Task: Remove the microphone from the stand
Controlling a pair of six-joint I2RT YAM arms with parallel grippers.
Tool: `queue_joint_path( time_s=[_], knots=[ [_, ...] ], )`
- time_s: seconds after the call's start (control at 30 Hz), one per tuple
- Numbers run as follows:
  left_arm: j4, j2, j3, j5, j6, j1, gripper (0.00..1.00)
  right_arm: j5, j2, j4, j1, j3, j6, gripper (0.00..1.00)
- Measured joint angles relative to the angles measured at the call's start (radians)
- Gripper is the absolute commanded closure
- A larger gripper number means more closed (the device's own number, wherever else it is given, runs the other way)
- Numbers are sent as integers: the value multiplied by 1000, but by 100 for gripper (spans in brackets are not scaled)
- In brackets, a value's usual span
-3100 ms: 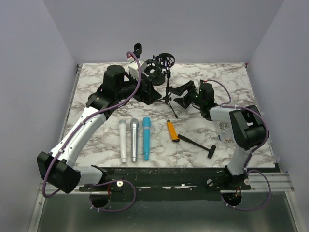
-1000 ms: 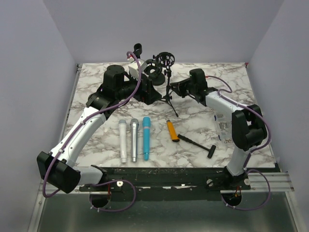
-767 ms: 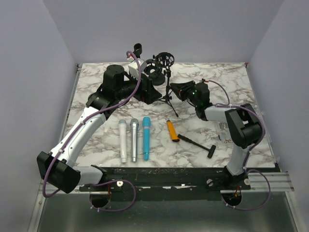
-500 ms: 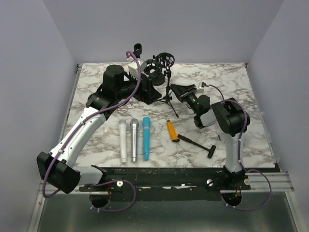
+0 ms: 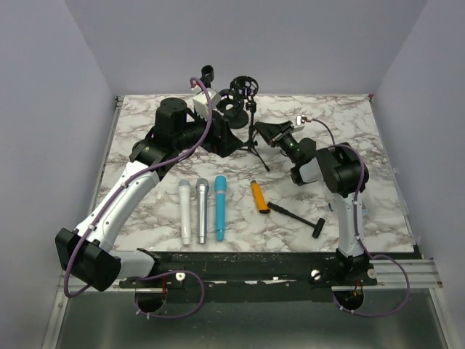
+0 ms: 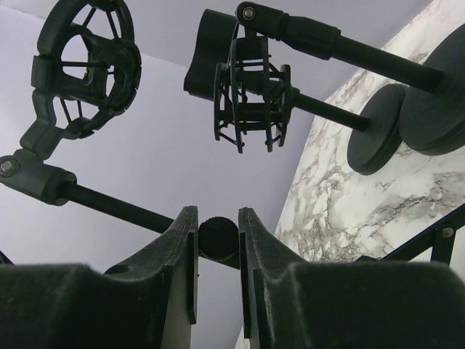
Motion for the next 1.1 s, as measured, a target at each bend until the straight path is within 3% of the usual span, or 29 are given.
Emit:
queue_joint_path(
  time_s=[0.03, 0.13, 0.2, 0.27, 0.37, 0.43, 0.57, 0.7, 0.9, 1.1],
  knots=[
    [0, 0, 0, 0, 0, 0, 16, -6, 1, 0, -2, 2, -6, 94],
    [2, 0, 0, 0, 0, 0, 16, -16, 0, 1, -8, 0, -28, 56],
    [2, 0, 0, 0, 0, 0, 16, -12, -13, -3, -11, -20, -57, 42],
    [2, 0, 0, 0, 0, 0, 16, 2, -31, -2, -15, -70, -69, 34],
    [2, 0, 0, -3, 0, 0, 16, 10, -119, -64, -25, -216, -126, 27],
    [2, 0, 0, -4, 0, 0, 16, 10, -188, -210, -32, -246, -171, 26],
    [3, 0, 0, -4, 0, 0, 16, 10, -365, -566, -39, -180, -277, 24],
    [2, 0, 0, -4, 0, 0, 16, 11, -507, -900, -41, -32, -388, 16],
    [1, -5, 0, -10, 5, 0, 16, 18, -621, -1132, -41, 22, -489, 11],
    [-4, -21, 0, -21, 8, 0, 15, -21, -599, -1246, -29, 108, -636, 10]
  ],
)
